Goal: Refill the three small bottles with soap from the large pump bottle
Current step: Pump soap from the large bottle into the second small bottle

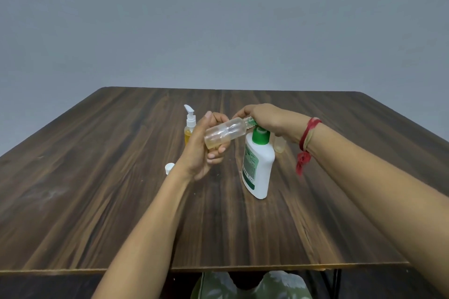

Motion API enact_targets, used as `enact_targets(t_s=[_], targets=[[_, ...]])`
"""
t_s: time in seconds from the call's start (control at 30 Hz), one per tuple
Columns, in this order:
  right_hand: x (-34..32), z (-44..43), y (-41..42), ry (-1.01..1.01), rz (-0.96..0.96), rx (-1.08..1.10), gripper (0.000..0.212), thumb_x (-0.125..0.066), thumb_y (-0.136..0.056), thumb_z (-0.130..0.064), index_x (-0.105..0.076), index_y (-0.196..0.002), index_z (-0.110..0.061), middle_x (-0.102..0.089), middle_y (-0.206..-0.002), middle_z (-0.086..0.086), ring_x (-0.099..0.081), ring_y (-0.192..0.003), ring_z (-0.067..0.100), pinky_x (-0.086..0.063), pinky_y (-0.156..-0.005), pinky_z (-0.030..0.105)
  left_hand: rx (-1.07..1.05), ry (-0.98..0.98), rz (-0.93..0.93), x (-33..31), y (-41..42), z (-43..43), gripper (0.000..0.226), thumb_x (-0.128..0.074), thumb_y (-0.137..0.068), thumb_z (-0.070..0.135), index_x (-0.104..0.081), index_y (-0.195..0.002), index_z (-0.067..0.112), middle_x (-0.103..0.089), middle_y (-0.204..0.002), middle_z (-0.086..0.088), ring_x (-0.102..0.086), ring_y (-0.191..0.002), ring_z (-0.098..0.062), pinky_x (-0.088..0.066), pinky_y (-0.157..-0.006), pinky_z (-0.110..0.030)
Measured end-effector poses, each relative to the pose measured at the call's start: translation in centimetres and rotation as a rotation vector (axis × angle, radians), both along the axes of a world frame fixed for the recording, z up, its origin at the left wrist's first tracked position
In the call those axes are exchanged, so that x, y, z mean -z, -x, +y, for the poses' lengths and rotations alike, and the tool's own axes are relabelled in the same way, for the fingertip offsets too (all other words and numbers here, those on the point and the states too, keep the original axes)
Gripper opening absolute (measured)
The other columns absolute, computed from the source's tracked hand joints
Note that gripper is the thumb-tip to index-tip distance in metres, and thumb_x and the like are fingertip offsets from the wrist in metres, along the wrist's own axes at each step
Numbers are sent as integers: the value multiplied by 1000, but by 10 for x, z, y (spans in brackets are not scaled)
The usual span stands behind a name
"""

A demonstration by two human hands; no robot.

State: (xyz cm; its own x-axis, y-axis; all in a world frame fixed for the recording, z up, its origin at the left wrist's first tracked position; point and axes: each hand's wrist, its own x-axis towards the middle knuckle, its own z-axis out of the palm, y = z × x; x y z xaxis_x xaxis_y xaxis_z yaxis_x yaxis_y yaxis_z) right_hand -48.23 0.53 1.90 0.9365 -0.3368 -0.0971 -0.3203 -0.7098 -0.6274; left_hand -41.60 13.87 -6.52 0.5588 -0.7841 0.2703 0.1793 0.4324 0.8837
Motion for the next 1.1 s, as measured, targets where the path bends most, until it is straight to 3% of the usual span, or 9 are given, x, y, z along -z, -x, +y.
enact_targets(t_s=[0.1, 0.2, 0.33, 0.47, 0.63, 0.77, 0.9, 0.97, 1.1], targets=[[2, 1, -1, 31, 12, 5, 42, -29, -92, 2, -60, -118, -9, -60, -81, 4, -47, -64, 7, -33, -58, 18, 0, -26, -4, -1, 0, 3, 56, -29, -82, 68, -50, -88, 16, -46, -49, -1, -24, -31, 0, -17, -30, -10], [-4, -2, 1, 24, 35, -27, 39, -31, -95, -3, -61, -117, -12, -61, -94, 9, -51, -69, 11, -36, -59, 17, 3, -47, 14, -2, 2, 4, 51, -30, -82, 63, -50, -89, 17, -47, -52, -1, -25, -32, -1, -16, -30, -11], [0, -1, 1, 82, 23, -50, 41, -31, -92, 4, -62, -112, -14, -62, -89, 7, -47, -64, 6, -36, -53, 12, -31, -84, 19, -1, 1, 3, 49, -30, -85, 61, -51, -86, 17, -46, -51, -2, -23, -32, -2, -14, -31, -12], [-4, -1, -2, 103, 40, -61, 41, -31, -94, 2, -61, -118, -11, -63, -100, 12, -47, -64, 6, -36, -56, 15, -38, -73, 26, -1, 4, 4, 54, -32, -76, 67, -49, -84, 16, -44, -49, 0, -23, -31, -2, -10, -34, -15], [2, 4, -1, 142, 36, -74, 47, -29, -89, 11, -60, -118, -10, -62, -93, 7, -43, -61, 2, -33, -49, 11, -61, -83, 48, 2, -1, 4, 59, -31, -77, 69, -51, -84, 14, -41, -47, 0, -22, -30, -2, -14, -31, -10], [-4, 1, -1, 91, 22, -65, 41, -31, -94, 2, -61, -118, -13, -62, -98, 10, -47, -62, 5, -36, -52, 12, -38, -47, 84, 2, 3, 2, 54, -34, -77, 68, -51, -79, 17, -40, -47, 1, -23, -30, -1, -14, -31, -10], [0, 3, 1, 137, 34, -73, 46, -30, -90, 11, -62, -117, -9, -62, -92, 7, -42, -59, 2, -32, -44, 8, -56, -67, 104, 3, 3, 1, 52, -28, -91, 60, -53, -78, 16, -40, -47, 0, -23, -31, -1, -14, -30, -11], [-4, 1, 6, 106, 33, -65, 43, -31, -93, 5, -63, -117, -11, -59, -93, 7, -43, -59, 3, -32, -39, 6, -40, -63, 131, 3, 4, 0, 49, -25, -97, 54, -53, -78, 18, -41, -48, 0, -24, -30, -1, -14, -30, -11], [-5, 2, 9, 78, 35, -42, 40, -31, -95, 0, -64, -115, -10, -55, -73, -2, -41, -56, 4, -25, -30, 3, -51, -77, 122, 2, 5, -2, 54, -21, -98, 54, -55, -77, 18, -40, -48, 0, -23, -32, -2, -13, -31, -12]])
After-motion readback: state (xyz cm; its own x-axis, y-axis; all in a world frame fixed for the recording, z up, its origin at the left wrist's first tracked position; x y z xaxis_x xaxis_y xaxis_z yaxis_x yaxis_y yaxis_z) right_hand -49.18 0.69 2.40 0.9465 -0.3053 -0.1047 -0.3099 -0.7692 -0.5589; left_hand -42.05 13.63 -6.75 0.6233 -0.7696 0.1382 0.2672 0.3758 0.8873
